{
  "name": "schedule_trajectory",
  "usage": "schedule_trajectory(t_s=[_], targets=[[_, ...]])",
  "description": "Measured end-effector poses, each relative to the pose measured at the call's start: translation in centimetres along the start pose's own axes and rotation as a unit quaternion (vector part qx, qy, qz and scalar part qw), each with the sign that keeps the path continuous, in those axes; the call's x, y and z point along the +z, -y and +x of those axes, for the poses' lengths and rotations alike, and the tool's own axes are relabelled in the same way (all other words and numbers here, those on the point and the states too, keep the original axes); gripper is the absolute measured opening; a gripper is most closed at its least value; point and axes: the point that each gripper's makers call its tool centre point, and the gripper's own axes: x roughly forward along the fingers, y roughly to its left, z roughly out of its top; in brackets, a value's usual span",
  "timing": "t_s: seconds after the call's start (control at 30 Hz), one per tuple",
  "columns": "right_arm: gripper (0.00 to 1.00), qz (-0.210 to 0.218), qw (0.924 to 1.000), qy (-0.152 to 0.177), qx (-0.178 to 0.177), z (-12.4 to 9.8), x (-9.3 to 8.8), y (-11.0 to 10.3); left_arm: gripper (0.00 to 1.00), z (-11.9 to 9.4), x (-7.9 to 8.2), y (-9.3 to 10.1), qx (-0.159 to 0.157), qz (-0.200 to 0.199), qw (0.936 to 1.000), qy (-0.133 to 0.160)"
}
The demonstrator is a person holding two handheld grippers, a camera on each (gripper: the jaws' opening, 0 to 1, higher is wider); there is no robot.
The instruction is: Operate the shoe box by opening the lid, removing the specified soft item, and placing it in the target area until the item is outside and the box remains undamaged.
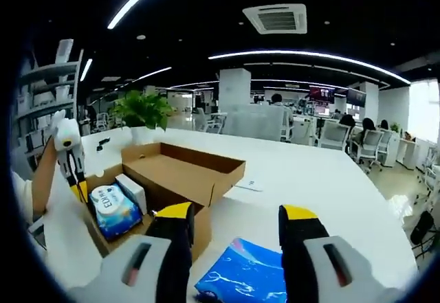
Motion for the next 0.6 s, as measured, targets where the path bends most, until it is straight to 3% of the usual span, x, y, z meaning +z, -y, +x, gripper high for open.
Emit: schedule_trajectory(t_s=[0.1, 0.17, 0.2, 0.3, 0.33, 0.47, 0.5, 0.6], targets=[[0.44, -0.017, 0.9997, -0.012, -0.009, -0.6, -1.1, 0.4, 0.01, 0.0, 0.0, 0.0, 0.000, 0.001, 1.0000, 0.001], [0.40, 0.027, 0.9985, 0.014, -0.046, -1.5, -1.4, 1.1, 0.01, 0.0, 0.0, 0.0, 0.000, 0.000, 1.0000, 0.001], [0.43, 0.045, 0.9981, 0.035, -0.023, -1.8, -1.1, 0.3, 0.01, 0.0, 0.0, 0.1, 0.000, 0.000, 1.0000, 0.000], [0.45, 0.054, 0.9978, 0.024, -0.028, -2.9, -1.9, 0.4, 0.01, 0.0, 0.0, 0.1, 0.000, 0.000, 1.0000, 0.000], [0.45, 0.078, 0.9945, 0.064, -0.025, -3.3, -0.7, -0.2, 0.01, 0.0, 0.0, 0.0, -0.001, 0.000, 1.0000, -0.001], [0.57, 0.117, 0.9892, 0.088, -0.003, -3.8, 0.3, -1.5, 0.01, 0.0, 0.0, -0.1, 0.000, 0.001, 1.0000, -0.002], [0.64, 0.111, 0.9896, 0.092, 0.000, -3.8, 0.5, -2.0, 0.01, 0.0, 0.0, -0.1, 0.001, 0.001, 1.0000, -0.002], [0.66, 0.067, 0.9934, 0.093, 0.004, -3.8, 1.1, -3.5, 0.01, 0.0, 0.0, 0.0, 0.001, 0.001, 1.0000, -0.002]])
